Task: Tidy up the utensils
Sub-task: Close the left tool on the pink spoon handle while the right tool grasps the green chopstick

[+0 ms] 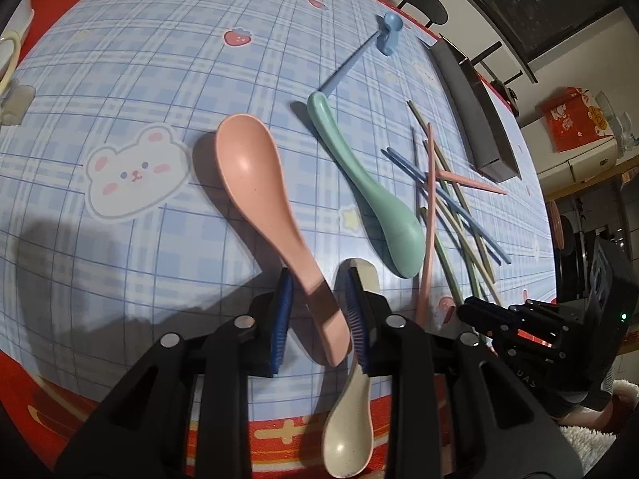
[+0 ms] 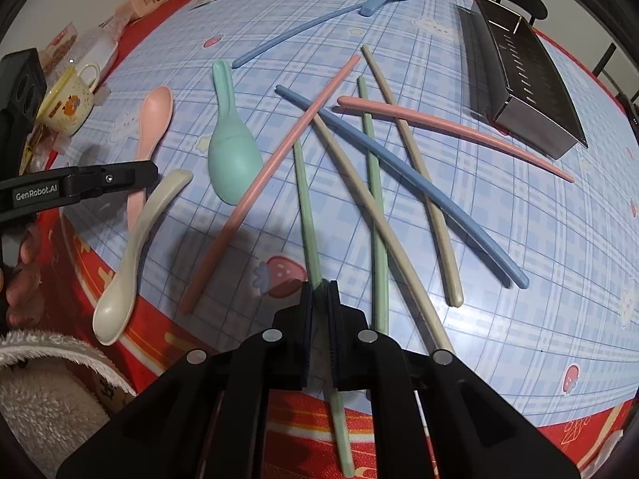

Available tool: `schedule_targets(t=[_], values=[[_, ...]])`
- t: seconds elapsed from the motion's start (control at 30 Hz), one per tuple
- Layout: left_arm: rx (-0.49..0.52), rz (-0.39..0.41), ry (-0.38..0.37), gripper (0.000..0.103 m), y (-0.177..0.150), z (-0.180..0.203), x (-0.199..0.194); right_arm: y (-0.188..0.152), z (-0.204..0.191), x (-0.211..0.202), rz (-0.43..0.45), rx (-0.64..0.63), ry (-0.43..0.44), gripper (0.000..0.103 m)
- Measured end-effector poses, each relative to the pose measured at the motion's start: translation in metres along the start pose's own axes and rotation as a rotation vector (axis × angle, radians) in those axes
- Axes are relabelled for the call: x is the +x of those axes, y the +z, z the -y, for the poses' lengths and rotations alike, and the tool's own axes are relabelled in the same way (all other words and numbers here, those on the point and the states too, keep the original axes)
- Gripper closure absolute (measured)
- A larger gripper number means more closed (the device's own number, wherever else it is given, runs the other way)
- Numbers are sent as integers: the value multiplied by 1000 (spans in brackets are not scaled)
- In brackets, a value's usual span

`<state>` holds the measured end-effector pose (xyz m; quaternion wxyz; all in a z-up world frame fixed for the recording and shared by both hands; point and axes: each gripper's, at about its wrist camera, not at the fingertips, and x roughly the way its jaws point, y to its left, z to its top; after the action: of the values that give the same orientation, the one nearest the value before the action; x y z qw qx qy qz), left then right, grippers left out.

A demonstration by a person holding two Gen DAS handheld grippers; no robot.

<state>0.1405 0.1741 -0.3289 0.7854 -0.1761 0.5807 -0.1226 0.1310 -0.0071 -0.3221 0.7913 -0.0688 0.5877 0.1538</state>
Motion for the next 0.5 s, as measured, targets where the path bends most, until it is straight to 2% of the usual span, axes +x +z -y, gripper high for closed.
schedule_targets(t=[0.1, 0.13, 0.5], values=[[-26, 4, -1, 86, 0, -7, 0, 0, 0, 0, 5, 10, 0, 95], [-33, 6, 13, 92, 0, -10, -1, 0, 0, 0, 8, 9, -1, 95], [-66, 25, 10, 92, -12, -23, -14, -12, -6, -4, -9, -12, 0, 97]])
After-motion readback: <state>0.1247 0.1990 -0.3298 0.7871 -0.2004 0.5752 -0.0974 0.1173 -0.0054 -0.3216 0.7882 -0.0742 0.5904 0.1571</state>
